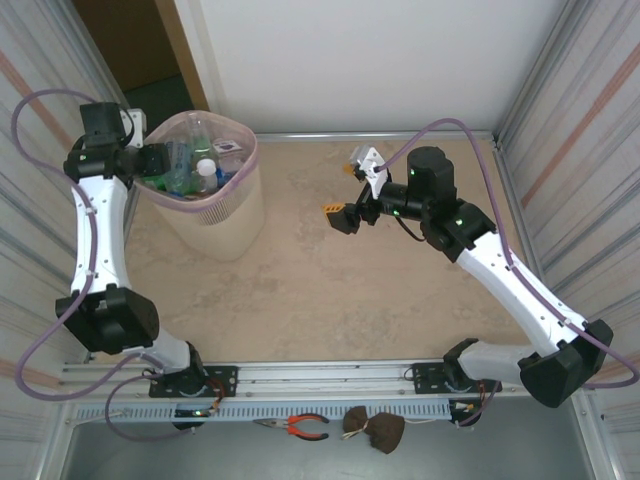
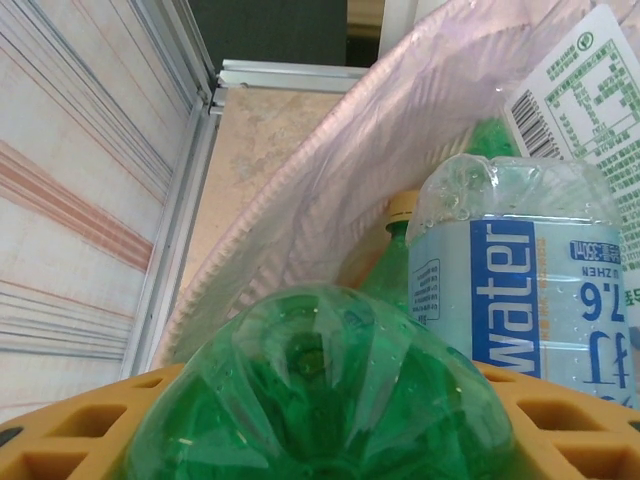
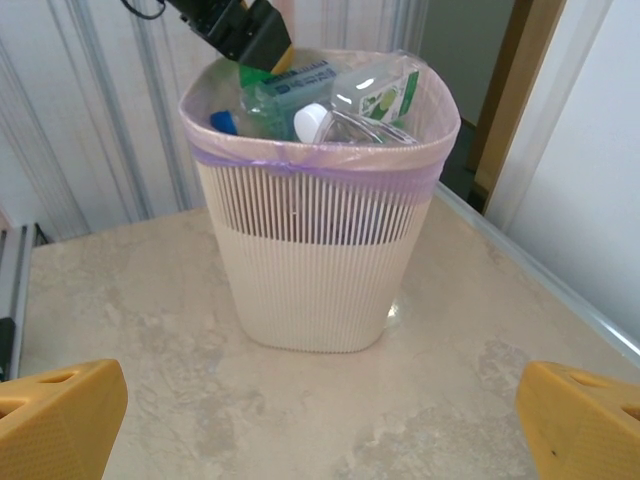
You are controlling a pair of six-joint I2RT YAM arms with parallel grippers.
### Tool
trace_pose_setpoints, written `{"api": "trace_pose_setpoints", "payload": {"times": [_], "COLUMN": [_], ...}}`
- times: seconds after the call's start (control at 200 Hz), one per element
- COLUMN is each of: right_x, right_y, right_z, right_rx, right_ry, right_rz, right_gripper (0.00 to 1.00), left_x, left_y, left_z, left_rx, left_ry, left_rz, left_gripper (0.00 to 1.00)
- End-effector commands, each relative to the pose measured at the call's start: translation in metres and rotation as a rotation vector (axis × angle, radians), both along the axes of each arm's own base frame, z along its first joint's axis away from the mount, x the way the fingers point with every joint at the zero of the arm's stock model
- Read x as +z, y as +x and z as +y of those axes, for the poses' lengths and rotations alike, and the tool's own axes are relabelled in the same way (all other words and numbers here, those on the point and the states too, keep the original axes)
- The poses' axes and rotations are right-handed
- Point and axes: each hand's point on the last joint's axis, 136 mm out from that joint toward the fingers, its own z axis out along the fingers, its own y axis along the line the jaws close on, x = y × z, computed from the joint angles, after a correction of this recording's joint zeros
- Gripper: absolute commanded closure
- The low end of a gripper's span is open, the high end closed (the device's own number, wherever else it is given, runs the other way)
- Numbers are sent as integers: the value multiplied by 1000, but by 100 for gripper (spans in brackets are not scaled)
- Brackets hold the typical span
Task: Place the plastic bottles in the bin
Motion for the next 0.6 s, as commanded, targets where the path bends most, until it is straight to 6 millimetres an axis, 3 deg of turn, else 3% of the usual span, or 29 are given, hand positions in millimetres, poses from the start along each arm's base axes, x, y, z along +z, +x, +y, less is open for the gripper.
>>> {"api": "trace_pose_setpoints", "payload": {"times": [0.0, 0.09, 0.421, 0.596], "right_x": [5, 6, 17, 19], "right_y": [-8, -8, -10, -12], "right_z": [-1, -1, -1, -1], "right_rx": [13, 14, 12, 15], "right_ry": [0, 1, 11, 13], "right_rz": [-30, -33, -53, -58], "right_gripper": [1, 1, 1, 1], "left_x": [-91, -78, 30, 60], "left_y": [-26, -25, -25, -30], "left_z": [-17, -20, -25, -25], "left_rx": [-18, -24, -45, -44], "left_ry": [-137, -144, -123, -101], "left_rz": [308, 261, 8, -62], "left_gripper": [65, 63, 36, 25]}}
